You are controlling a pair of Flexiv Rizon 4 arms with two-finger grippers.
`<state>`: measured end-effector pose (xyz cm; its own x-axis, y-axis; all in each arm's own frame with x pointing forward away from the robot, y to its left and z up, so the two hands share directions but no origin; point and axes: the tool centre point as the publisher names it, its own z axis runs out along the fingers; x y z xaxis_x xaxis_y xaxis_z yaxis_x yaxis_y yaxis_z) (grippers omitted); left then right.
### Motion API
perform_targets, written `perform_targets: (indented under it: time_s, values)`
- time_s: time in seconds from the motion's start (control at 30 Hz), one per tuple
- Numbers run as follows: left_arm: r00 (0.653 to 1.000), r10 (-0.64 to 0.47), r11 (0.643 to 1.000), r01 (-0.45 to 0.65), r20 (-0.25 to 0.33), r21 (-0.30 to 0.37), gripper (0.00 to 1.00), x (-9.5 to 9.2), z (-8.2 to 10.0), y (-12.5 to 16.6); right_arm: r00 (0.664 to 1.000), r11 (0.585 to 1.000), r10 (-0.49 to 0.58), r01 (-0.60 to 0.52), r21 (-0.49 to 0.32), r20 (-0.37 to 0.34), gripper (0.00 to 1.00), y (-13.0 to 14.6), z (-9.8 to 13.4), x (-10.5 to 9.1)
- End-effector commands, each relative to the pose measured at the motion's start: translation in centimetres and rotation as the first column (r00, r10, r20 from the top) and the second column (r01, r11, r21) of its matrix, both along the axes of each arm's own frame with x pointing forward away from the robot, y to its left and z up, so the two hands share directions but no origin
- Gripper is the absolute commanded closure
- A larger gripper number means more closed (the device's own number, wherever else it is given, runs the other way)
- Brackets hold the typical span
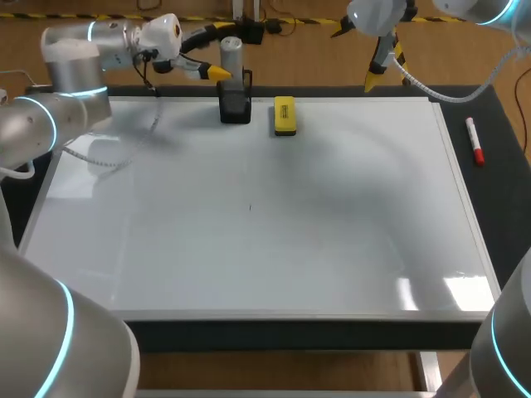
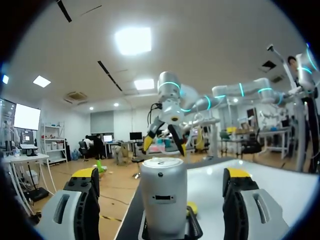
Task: Pick up the inspection probe, press it on each red-marked spot on the whiteboard one by one, put down the probe, pick up the eraser, and wipe off all the red marks.
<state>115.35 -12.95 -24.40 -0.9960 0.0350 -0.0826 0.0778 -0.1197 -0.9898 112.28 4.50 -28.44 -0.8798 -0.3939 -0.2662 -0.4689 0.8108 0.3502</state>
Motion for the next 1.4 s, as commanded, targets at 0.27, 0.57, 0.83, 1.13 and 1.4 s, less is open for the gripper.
perform_targets:
  time_s: [0.27, 0.57, 0.83, 1.13, 1.4]
  values:
    - [0.974, 0.219, 0.930, -0.225, 0.054, 0.289, 0.00, -4.0, 2.4, 2.9, 1.000, 1.000, 0.002, -0.002, -0.005, -0.002, 0.00, 0.0, 0.1, 0.0]
    - [0.929, 0.355, 0.819, -0.364, 0.106, 0.444, 0.00, -5.9, 2.5, 5.4, 1.000, 1.000, 0.002, -0.002, -0.005, -0.002, 0.00, 0.0, 0.1, 0.0]
    - [0.850, 0.498, 0.706, -0.512, 0.171, 0.488, 0.00, -7.3, 3.6, 7.3, 1.000, 1.000, 0.002, -0.002, -0.005, -0.002, 0.00, 0.0, 0.1, 0.0]
    - [0.795, 0.564, 0.646, -0.592, 0.221, 0.482, 0.00, -9.1, 5.3, 8.7, 1.000, 1.000, 0.002, -0.002, -0.005, -0.002, 0.00, 0.0, 0.1, 0.0]
    - [0.795, 0.564, 0.646, -0.592, 0.221, 0.482, 0.00, -9.1, 5.3, 8.7, 1.000, 1.000, 0.002, -0.002, -0.005, -0.002, 0.00, 0.0, 0.1, 0.0]
